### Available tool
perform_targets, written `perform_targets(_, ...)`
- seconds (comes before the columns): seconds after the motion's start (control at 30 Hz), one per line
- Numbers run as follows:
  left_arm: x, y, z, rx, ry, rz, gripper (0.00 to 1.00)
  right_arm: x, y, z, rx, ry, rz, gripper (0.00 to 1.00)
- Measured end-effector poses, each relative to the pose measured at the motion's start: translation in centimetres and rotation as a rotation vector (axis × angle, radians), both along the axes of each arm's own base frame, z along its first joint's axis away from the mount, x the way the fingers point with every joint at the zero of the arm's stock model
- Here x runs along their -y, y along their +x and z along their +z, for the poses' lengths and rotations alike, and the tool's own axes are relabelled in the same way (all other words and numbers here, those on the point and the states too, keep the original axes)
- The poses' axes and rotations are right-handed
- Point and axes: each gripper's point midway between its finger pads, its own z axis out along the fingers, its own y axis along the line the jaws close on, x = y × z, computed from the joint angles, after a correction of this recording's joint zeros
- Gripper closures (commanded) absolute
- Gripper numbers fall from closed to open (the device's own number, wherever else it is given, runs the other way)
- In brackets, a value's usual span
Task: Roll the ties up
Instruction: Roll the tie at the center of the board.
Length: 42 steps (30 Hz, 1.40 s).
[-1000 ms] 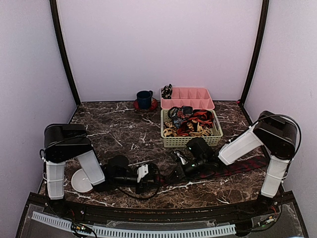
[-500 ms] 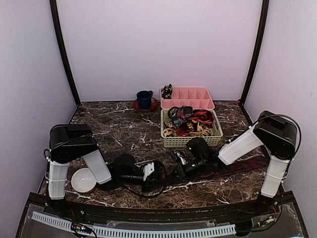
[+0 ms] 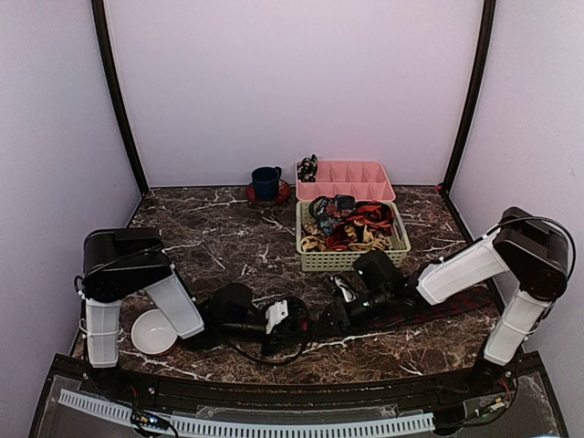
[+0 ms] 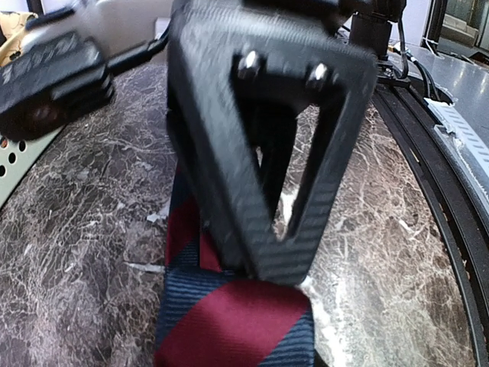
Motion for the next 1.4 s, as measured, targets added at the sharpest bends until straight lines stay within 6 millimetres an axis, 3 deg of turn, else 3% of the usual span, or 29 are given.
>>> perform_targets(0.2,0.1,0.2,-0.1,-0.009,0.028,0.004,0.73,0.5,-0.1,2.2,0.003,0.029,-0.020,0.53)
perform_targets(0.43,0.2,0.3,-0.1,-0.009,0.045,0.004,0.73,0.2,0.2,2.7,-0.014,0.022,-0.039,0.57)
perform_targets(0.6,0.3,0.3,-0.1,-0.005,0.052,0.002,0.73,-1.0,1.4,2.7,-0.008,0.010,-0.048,0.67)
perform_targets(0.67,0.3,0.4,-0.1,-0.004,0.054,0.001,0.73,-1.1,1.4,2.0,-0.018,-0.005,-0.044,0.78)
perform_targets(0.73,0.3,0.4,-0.1,-0.003,0.057,-0.001,0.71,-1.0,1.2,1.3,-0.036,-0.022,-0.044,0.95)
perform_targets(0.8,0.3,0.4,-0.1,-0.001,0.060,-0.002,0.66,-1.1,1.1,1.2,-0.027,-0.017,-0.033,1.00)
perform_targets(0.93,0.0,0.4,-0.2,-0.001,0.065,0.006,0.39,-0.9,1.0,1.0,-0.025,-0.027,-0.033,1.00)
perform_targets(1.07,-1.3,0.1,0.0,-0.002,0.067,0.022,0.20,-0.4,1.0,0.3,-0.022,-0.034,-0.037,1.00)
perform_targets(1.23,-3.0,0.2,0.2,-0.009,0.054,0.053,0.15,0.8,1.0,-1.0,-0.026,-0.039,-0.051,1.00)
perform_targets(1.4,-3.1,0.2,0.6,-0.026,-0.005,0.072,0.13,1.3,1.2,-1.3,-0.010,-0.022,-0.058,1.00)
